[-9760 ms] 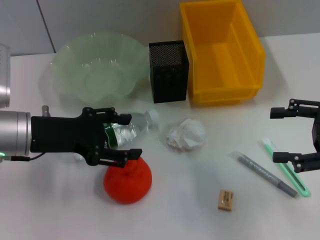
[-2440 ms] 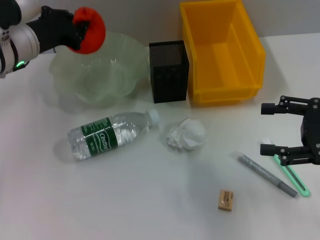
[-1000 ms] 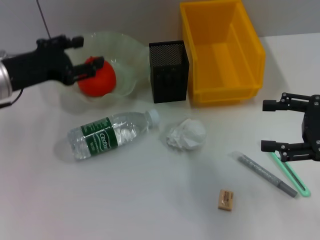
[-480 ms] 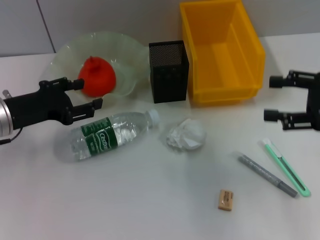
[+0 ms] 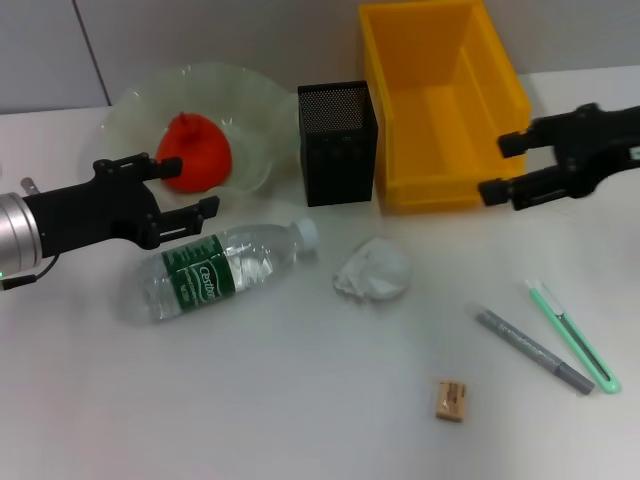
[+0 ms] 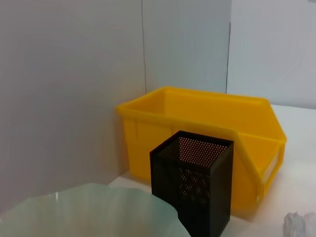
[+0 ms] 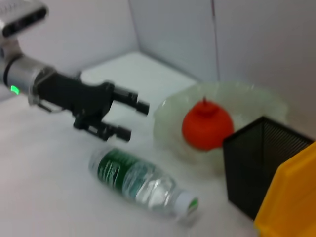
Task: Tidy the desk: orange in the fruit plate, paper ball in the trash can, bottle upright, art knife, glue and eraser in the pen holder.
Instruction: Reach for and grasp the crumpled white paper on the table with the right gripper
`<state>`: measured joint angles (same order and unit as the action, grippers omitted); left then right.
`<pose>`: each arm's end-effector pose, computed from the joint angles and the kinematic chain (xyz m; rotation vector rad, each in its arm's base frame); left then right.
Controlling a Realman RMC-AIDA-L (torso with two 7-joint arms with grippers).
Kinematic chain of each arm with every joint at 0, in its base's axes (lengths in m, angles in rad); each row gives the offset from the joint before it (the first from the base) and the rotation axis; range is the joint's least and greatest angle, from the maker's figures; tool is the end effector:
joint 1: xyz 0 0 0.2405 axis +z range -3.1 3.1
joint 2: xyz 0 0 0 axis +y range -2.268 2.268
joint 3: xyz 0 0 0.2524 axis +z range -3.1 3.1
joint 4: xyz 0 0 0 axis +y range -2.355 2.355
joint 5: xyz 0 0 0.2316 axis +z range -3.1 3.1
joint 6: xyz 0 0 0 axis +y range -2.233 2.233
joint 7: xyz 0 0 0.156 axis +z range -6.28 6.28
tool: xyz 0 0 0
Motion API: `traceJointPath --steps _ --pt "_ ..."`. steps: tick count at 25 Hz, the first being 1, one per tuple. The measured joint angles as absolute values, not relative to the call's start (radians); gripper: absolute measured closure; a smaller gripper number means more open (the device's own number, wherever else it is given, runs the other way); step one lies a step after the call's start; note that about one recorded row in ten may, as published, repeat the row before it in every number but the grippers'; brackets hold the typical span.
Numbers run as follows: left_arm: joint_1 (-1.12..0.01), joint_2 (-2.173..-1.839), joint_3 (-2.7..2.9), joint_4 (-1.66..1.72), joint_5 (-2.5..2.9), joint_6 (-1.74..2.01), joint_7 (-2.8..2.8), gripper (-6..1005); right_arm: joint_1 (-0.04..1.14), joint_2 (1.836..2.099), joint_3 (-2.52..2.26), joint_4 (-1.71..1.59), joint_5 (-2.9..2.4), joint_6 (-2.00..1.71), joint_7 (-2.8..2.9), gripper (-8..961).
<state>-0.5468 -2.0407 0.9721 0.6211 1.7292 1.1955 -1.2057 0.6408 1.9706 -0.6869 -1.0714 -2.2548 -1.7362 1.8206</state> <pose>-0.2618 0.3985 -0.0166 -2.5595 -0.3750 -0.5206 0.2250 0.3890 0.0966 -2.7688 0.6429 0.2431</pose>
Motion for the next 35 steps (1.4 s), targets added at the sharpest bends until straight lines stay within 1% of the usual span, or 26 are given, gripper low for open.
traceJointPath --steps 1,4,9,10,13,15,16,24,30,35 --pt "-0.547 -2.041 0.972 0.621 1.729 1.195 -1.206 278 0.641 1.971 -0.687 -1.071 -2.255 -1.736 1.821 127" --pt "-0.552 -2.044 0.973 0.621 1.729 1.194 -1.206 278 0.708 1.964 -0.742 -1.042 -2.317 -1.736 1.865 127" --pt "-0.56 -2.049 0.974 0.621 1.729 1.184 -1.206 278 0.784 1.964 -0.823 -0.986 -2.372 -1.721 1.883 127" --pt "-0.561 -2.051 0.974 0.621 1.729 1.179 -1.206 278 0.805 1.969 -0.857 -0.964 -2.395 -1.701 1.883 127" --pt "-0.562 -2.055 0.975 0.621 1.729 1.17 -1.206 278 0.819 1.977 -0.884 -0.947 -2.426 -1.677 1.886 127" --pt "-0.562 -2.055 0.975 0.621 1.729 1.17 -1.206 278 0.84 1.993 -0.921 -0.916 -2.482 -1.634 1.894 127" --pt "-0.562 -2.055 0.975 0.621 1.729 1.17 -1.206 278 0.84 1.993 -0.921 -0.916 -2.482 -1.634 1.894 127" --pt "-0.567 -2.059 0.976 0.621 1.73 1.16 -1.194 279 0.865 2.02 -1.022 -0.854 -2.523 -1.527 1.903 128" --pt "-0.57 -2.059 0.986 0.621 1.73 1.147 -1.193 279 0.878 2.047 -1.093 -0.822 -2.532 -1.429 1.905 128" --pt "-0.571 -2.059 0.987 0.621 1.73 1.146 -1.193 279 0.887 2.056 -1.128 -0.801 -2.533 -1.382 1.905 128"
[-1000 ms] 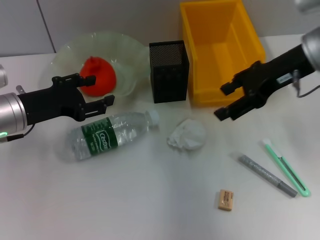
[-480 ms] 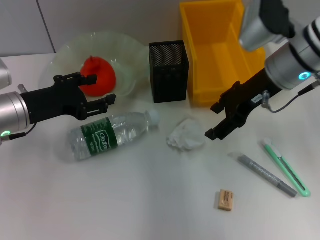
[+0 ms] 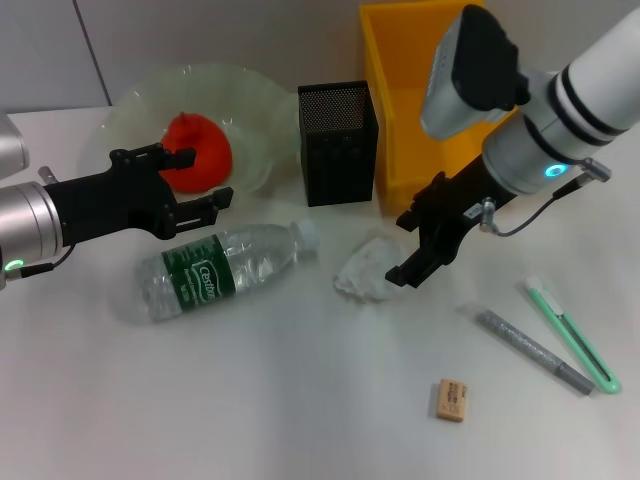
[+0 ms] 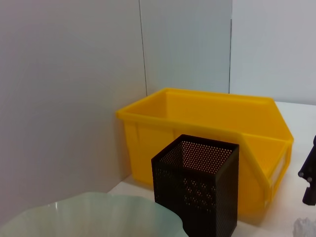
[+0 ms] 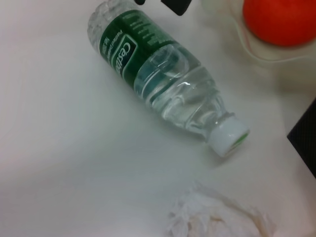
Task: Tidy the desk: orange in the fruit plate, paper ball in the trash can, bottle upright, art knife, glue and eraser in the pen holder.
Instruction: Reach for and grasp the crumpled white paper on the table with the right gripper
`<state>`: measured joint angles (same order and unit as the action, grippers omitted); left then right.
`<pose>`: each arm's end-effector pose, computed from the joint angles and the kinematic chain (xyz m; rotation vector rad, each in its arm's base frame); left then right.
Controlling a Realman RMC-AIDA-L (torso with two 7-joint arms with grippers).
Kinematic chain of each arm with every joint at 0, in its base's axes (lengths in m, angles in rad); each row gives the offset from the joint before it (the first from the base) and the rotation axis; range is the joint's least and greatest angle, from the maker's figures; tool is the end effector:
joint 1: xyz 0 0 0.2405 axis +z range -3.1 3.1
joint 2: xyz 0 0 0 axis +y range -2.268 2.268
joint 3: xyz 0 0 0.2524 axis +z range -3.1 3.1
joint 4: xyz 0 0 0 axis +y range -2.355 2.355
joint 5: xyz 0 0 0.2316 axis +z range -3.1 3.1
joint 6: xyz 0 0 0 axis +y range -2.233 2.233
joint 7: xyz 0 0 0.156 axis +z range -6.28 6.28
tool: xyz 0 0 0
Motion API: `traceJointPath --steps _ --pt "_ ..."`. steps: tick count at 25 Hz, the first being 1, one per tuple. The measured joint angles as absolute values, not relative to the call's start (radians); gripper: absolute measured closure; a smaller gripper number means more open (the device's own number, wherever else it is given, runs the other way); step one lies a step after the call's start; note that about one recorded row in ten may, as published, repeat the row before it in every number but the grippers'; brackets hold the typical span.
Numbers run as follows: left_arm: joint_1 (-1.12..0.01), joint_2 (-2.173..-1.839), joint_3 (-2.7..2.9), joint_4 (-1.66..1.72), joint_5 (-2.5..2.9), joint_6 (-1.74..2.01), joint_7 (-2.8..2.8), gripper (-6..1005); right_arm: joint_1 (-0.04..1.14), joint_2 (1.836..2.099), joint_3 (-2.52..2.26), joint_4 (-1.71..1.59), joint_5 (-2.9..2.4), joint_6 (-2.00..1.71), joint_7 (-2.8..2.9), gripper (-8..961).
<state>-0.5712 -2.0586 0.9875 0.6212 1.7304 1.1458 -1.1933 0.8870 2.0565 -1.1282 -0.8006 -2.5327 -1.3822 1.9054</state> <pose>-0.2522 0.4066 -0.0253 -2.5510 -0.3431 -0.4986 0.1832 0.4268 -0.0365 -2.8960 0.3971 -0.4248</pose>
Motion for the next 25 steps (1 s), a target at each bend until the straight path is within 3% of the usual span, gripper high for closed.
traceJointPath --steps 22,25 --pt "-0.575 -2.06 1.002 0.62 1.736 1.113 -1.193 280 0.914 2.073 -1.168 -0.716 -2.553 -1.3 1.907 127" --pt "-0.574 -2.06 1.002 0.62 1.736 1.11 -1.193 280 0.916 2.074 -1.168 -0.715 -2.557 -1.3 1.91 160"
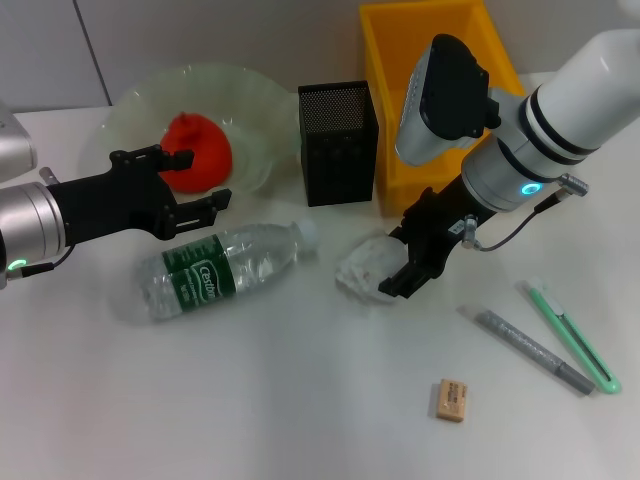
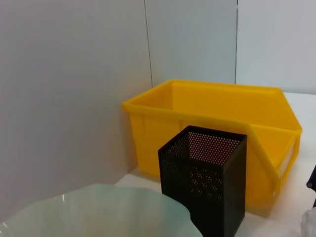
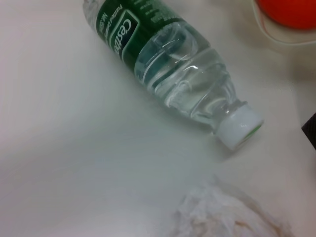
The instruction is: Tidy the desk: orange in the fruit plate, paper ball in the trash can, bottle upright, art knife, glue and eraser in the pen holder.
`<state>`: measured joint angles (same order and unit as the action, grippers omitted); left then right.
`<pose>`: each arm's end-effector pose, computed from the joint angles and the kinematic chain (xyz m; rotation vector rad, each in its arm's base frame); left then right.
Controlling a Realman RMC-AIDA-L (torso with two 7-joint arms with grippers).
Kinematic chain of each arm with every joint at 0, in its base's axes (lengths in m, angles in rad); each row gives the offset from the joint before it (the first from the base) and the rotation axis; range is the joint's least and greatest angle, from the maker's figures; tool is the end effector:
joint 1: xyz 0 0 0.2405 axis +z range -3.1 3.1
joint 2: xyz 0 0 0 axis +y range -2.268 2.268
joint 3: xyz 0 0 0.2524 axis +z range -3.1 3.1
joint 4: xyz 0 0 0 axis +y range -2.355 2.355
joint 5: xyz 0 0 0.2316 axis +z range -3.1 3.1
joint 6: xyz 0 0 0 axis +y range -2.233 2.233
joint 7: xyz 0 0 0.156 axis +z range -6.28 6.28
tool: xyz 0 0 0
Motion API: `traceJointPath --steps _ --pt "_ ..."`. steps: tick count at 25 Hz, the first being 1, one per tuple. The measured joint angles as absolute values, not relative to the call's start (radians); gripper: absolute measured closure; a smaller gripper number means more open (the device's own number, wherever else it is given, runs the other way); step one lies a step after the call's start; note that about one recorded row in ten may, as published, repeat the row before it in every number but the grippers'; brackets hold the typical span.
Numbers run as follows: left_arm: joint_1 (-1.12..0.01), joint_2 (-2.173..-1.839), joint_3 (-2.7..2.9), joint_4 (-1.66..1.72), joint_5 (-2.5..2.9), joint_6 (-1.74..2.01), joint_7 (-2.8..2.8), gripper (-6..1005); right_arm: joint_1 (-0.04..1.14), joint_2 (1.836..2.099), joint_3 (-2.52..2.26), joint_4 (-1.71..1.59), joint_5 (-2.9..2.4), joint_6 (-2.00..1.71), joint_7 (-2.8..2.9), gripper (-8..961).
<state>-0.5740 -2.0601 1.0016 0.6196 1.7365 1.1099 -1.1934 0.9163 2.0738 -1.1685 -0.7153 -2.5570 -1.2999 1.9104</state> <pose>-0.2543 0.4094 -0.0278 -2.5418 -0.3432 -0.4614 0.1883 0.4267 -0.0581 -2.8875 0.3822 -0.4892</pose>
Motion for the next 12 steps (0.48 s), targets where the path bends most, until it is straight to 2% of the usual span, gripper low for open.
traceJointPath --steps 12 --pt "-0.575 -2.06 1.002 0.62 1.736 1.106 -1.193 281 0.916 2.074 -1.169 -0.728 -2.559 -1.3 1.913 364"
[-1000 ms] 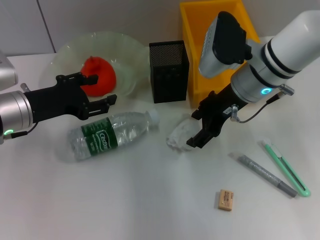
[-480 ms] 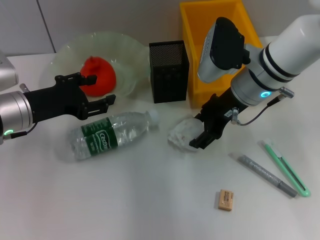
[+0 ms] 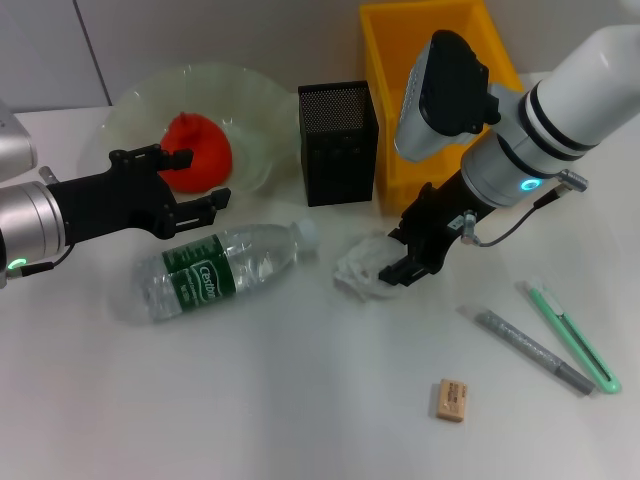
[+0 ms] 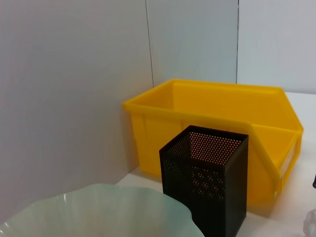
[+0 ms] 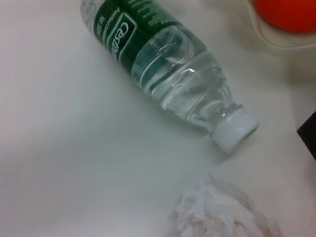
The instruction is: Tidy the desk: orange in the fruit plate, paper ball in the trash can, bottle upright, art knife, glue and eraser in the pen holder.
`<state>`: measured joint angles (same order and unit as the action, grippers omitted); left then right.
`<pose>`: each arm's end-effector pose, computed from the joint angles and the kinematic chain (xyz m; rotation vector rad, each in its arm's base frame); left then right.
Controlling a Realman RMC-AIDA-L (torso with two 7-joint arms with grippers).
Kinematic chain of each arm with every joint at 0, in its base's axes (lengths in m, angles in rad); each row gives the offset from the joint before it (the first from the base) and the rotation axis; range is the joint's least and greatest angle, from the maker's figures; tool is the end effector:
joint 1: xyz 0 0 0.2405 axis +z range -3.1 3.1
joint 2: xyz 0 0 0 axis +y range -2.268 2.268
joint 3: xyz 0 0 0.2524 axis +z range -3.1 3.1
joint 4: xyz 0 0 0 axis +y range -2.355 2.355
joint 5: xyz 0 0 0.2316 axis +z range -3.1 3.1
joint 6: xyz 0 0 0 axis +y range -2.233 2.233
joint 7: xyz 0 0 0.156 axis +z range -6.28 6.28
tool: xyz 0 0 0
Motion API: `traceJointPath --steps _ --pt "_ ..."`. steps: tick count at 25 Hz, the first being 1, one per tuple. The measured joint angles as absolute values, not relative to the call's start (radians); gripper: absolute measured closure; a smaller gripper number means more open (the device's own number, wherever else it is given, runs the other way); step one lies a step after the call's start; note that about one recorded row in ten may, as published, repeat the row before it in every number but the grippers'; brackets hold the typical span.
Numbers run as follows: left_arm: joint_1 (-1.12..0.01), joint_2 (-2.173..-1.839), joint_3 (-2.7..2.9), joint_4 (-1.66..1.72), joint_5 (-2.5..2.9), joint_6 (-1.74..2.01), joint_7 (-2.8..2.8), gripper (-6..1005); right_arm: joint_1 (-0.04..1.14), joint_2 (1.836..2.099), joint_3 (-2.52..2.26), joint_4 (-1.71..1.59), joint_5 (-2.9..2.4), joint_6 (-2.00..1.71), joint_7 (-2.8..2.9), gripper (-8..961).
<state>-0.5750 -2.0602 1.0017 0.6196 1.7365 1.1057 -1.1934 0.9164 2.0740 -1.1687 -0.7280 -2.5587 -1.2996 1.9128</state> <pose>-0.2543 0.4101 -0.0277 -2.5389 -0.3431 -0.4588 0.1856 0.4285 -0.0563 -2.8801 0.3708 -0.4850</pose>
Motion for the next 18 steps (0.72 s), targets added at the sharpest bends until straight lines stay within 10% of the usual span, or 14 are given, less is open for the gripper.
traceJointPath --steps 18 --pt "-0.57 -2.06 0.999 0.62 1.735 1.09 -1.181 282 0.775 2.077 -1.158 -1.144 -2.437 -1.423 1.976 523"
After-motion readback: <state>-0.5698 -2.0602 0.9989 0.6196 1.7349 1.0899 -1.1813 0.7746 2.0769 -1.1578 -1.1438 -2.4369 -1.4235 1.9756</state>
